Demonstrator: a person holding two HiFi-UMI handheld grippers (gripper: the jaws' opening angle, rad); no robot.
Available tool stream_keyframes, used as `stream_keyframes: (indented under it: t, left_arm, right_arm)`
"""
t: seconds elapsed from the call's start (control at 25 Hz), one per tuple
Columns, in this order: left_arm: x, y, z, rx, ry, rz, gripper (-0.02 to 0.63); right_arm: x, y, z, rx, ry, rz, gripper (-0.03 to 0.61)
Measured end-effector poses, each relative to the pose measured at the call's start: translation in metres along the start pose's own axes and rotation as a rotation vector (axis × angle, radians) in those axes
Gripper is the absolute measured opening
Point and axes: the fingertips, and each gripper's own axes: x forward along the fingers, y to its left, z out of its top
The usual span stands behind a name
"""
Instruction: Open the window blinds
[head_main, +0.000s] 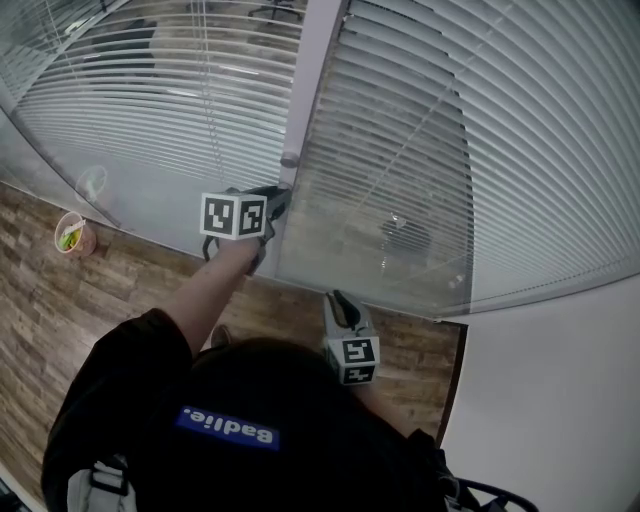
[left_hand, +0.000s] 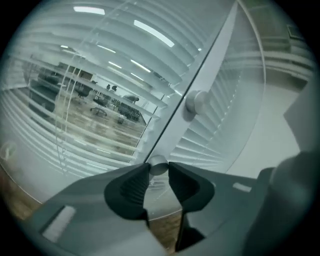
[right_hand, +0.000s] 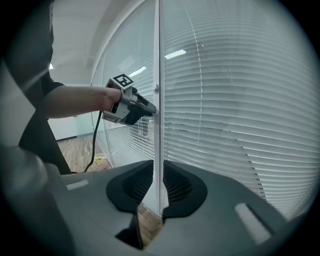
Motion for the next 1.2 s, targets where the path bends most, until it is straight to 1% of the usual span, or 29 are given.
stream_keyframes:
  t: [0.2, 0.32, 0.4, 0.44, 0.48, 0.52, 0.6, 0.64, 0.68, 0.72, 0.76, 0.84, 0.92, 0.96, 1.0, 1.08, 1.12, 1.2]
  left_arm:
    - [0.0, -0.001, -0.002, 0.221, 0.061, 0.088, 0.121]
    - [0.001, -0.002, -0.004, 0.404, 0.101, 0.151, 0.12]
    - [0.003, -0.001, -0.006, 0.535, 0.123, 0.198, 0.093]
    - [0.004, 0.0, -0.008, 0.578, 0.131, 0.214, 0.087]
    - [0.004, 0.001, -0.008, 0.601, 0.135, 0.221, 0.086]
    - [0.004, 0.001, -0.009, 0.608, 0.135, 0.222, 0.086]
    - [0.003, 0.001, -0.009, 0.586, 0.124, 0.205, 0.091]
    - [0.002, -0.001, -0.008, 0.552, 0.108, 0.184, 0.092]
    - [-0.001, -0.003, -0.007, 0.491, 0.085, 0.151, 0.094]
    - [-0.003, -0.005, -0.005, 0.396, 0.053, 0.102, 0.108]
    - [-0.004, -0.007, -0.005, 0.272, 0.015, 0.041, 0.134]
    - [-0.006, -0.01, -0.003, -0.009, -0.064, -0.088, 0.193]
    - [-0.005, -0.008, -0.004, -0.257, -0.115, -0.183, 0.196]
    - [-0.003, -0.005, -0.006, -0.357, -0.129, -0.214, 0.195]
    - [-0.002, -0.003, -0.007, -0.438, -0.142, -0.239, 0.195]
    - [-0.001, 0.0, -0.007, -0.551, -0.181, -0.275, 0.193]
    - [-0.001, 0.001, -0.005, -0.589, -0.202, -0.291, 0.192]
    - [-0.001, 0.002, -0.001, -0.64, -0.228, -0.313, 0.179]
  right_arm:
    - [0.001, 0.001, -0.001, -0.001, 0.008, 0.001, 0.058]
    - [0.002, 0.001, -0.002, -0.002, 0.013, 0.0, 0.055]
    - [0.002, 0.002, -0.003, -0.001, 0.016, 0.0, 0.055]
    - [0.002, 0.002, -0.003, -0.002, 0.016, 0.001, 0.054]
    - [0.002, 0.002, -0.003, -0.002, 0.017, 0.001, 0.055]
    - [0.002, 0.003, -0.002, -0.003, 0.016, 0.003, 0.055]
    - [0.003, 0.004, -0.001, -0.002, 0.015, 0.008, 0.07]
    - [0.003, 0.005, -0.001, -0.002, 0.014, 0.011, 0.081]
    - [0.003, 0.006, -0.001, -0.002, 0.014, 0.014, 0.089]
    - [0.003, 0.006, -0.002, -0.003, 0.015, 0.017, 0.095]
    - [0.003, 0.006, -0.002, -0.004, 0.016, 0.019, 0.099]
    - [0.003, 0.006, -0.004, -0.004, 0.02, 0.022, 0.108]
    - [0.003, 0.006, -0.004, -0.003, 0.024, 0.025, 0.112]
    - [0.002, 0.007, -0.004, -0.003, 0.025, 0.026, 0.114]
    - [0.002, 0.007, -0.004, -0.003, 0.026, 0.027, 0.114]
    - [0.001, 0.007, -0.005, -0.003, 0.026, 0.026, 0.114]
    - [0.001, 0.006, -0.005, -0.002, 0.027, 0.025, 0.114]
    - [0.001, 0.005, -0.006, -0.001, 0.029, 0.022, 0.114]
